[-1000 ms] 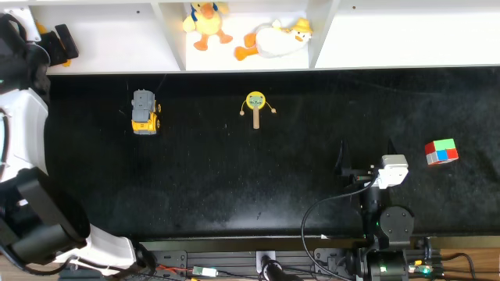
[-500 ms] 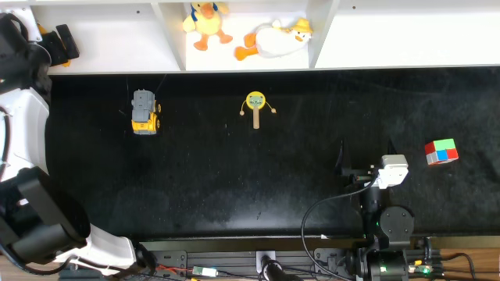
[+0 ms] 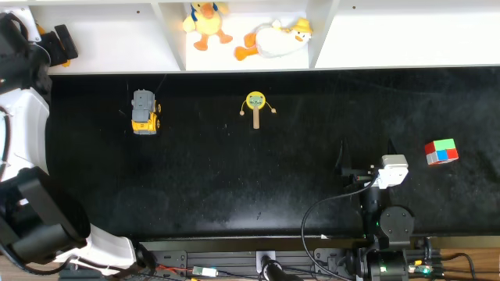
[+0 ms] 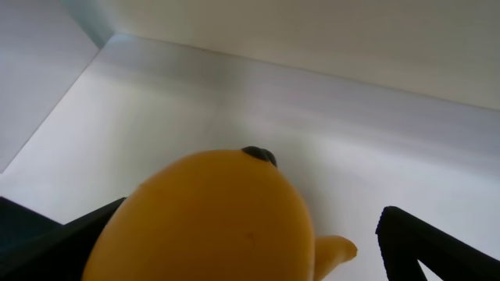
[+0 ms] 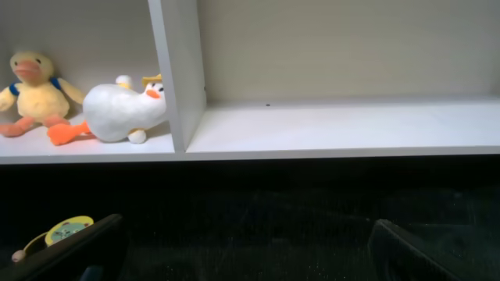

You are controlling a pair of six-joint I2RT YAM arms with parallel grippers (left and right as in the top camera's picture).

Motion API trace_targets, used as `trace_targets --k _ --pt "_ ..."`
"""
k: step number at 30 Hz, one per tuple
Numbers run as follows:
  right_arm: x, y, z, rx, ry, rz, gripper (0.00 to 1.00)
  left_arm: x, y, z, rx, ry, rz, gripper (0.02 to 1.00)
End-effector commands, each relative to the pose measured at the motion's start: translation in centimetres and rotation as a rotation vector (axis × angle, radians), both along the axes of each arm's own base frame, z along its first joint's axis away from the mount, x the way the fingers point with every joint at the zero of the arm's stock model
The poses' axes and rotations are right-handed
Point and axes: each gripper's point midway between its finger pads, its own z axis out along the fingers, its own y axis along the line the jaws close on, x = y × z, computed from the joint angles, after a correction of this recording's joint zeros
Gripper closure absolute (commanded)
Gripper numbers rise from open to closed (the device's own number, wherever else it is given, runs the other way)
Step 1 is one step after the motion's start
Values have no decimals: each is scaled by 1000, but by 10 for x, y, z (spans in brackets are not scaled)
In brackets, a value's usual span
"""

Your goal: Store Toys

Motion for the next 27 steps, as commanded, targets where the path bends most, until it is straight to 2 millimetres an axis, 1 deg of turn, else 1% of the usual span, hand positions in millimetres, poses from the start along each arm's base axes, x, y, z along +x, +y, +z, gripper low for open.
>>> trace_targets --k 1,6,12,15,23,27 --pt "0 0 -4 5 2 0 5 -4 5 31 38 -53 32 20" --pt "0 0 -4 5 2 0 5 -6 8 34 35 -60 42 20" --pt "0 0 -4 5 2 0 7 -12 14 49 47 -89 57 20" --pt "0 0 -4 5 2 0 5 -16 18 52 49 -92 67 20" --pt "0 0 -4 5 2 0 5 -19 16 44 33 -60 65 20" --pt "0 0 -4 5 2 0 5 -23 14 36 19 -26 64 20"
